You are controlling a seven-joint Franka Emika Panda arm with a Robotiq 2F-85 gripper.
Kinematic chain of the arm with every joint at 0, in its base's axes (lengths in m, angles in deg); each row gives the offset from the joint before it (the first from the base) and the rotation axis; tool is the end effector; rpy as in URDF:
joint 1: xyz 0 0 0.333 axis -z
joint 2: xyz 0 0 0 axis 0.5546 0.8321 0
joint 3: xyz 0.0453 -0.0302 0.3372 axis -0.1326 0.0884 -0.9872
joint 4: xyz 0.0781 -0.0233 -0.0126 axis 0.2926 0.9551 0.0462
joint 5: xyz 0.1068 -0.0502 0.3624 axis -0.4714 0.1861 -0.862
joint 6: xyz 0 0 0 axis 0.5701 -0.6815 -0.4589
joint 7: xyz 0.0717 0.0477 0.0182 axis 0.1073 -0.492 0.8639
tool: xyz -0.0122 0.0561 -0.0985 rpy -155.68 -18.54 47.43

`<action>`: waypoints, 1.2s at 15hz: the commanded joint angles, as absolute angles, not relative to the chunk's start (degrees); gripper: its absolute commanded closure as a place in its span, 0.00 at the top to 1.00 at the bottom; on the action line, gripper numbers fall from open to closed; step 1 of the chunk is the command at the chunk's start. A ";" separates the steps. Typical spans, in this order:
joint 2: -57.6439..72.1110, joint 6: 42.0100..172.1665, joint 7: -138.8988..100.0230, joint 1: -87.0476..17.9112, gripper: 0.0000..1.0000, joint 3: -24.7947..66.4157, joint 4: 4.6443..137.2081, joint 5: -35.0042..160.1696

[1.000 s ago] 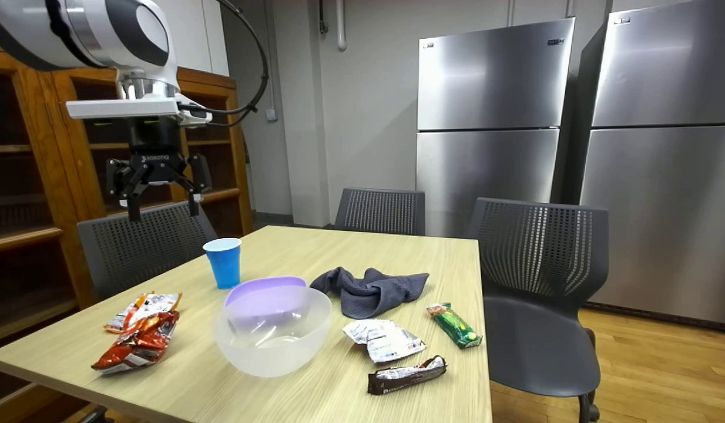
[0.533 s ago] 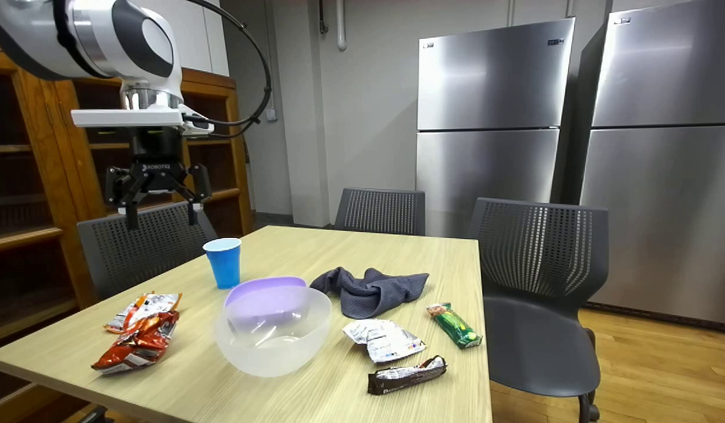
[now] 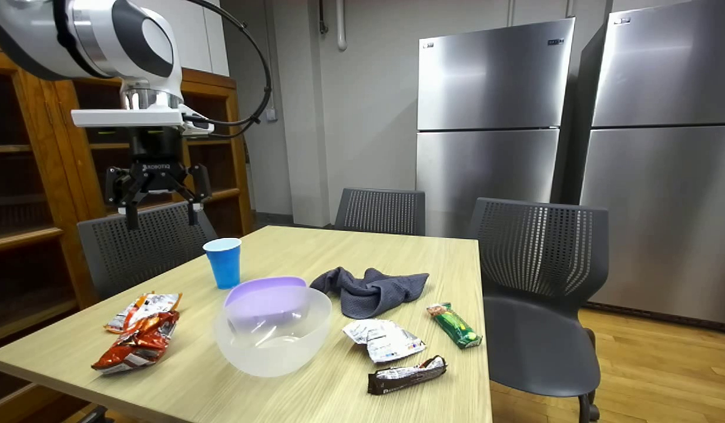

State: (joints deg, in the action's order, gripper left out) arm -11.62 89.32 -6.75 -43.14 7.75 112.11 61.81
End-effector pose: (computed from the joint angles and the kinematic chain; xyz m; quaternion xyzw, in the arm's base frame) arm 0.4358 0.1440 0.3620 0.9628 0.2384 -0.1233 0.0304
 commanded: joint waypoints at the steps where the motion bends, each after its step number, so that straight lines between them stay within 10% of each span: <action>1: -11.60 89.23 -6.76 -43.12 1.00 7.72 112.03 61.80; 18: 1.04 98.09 1.49 -43.96 1.00 6.51 111.26 66.31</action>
